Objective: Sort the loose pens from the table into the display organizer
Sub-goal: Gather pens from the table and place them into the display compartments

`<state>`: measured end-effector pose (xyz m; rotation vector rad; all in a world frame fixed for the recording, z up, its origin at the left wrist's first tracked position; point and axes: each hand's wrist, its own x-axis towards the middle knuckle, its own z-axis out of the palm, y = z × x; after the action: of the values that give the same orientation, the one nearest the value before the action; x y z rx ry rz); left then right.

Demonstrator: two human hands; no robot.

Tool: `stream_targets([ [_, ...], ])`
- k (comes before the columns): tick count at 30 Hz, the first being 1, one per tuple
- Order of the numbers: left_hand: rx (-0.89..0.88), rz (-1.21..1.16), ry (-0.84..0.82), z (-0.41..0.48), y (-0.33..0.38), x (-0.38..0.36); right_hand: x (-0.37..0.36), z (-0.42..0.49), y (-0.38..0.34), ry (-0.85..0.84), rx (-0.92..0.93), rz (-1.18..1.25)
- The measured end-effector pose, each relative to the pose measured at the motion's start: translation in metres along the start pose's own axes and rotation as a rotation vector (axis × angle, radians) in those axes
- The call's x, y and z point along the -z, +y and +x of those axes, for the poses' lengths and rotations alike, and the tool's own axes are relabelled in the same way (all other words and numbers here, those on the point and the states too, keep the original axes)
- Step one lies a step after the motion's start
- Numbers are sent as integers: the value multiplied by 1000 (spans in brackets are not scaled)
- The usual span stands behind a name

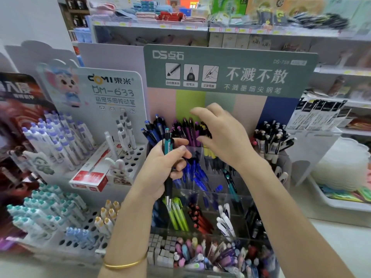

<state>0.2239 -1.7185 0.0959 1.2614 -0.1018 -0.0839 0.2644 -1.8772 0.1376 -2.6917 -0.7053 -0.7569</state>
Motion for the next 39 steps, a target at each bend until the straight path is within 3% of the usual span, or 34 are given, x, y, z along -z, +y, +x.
stream_targets([
  [3, 6, -6, -11, 0, -1, -1, -11, -5, -2, 126, 107, 32],
  [5, 6, -13, -15, 0, -1, -1, -19, -5, -2, 166, 48, 8],
  [8, 0, -15, -20, -1, -1, 0, -24, -2, -3, 137, -37, -96],
  [11, -24, 11, -47, -2, -1, 2, -24, -1, -5, 50, 24, -129],
  [18, -26, -5, -209, -6, 1, 7, -3, -8, -18, 283, -123, 357],
  [19, -38, 3, -234, -7, 1, 7, 4, -9, -22, 231, -133, 471],
  [22, -69, 62, -305, -9, 4, 6, 17, -12, -36, -190, -190, 833],
  [24, -41, 77, -298, -13, 5, 5, 17, -12, -38, -297, -236, 980],
  [30, 1, 171, -323, -18, 10, 8, 18, -7, -31, -212, -344, 1129],
  [35, -23, 272, -407, -18, 12, 1, 19, -17, -26, -293, -353, 1314],
  [39, 17, 351, -485, -20, 4, -18, 30, -44, -14, -224, -399, 1311],
])
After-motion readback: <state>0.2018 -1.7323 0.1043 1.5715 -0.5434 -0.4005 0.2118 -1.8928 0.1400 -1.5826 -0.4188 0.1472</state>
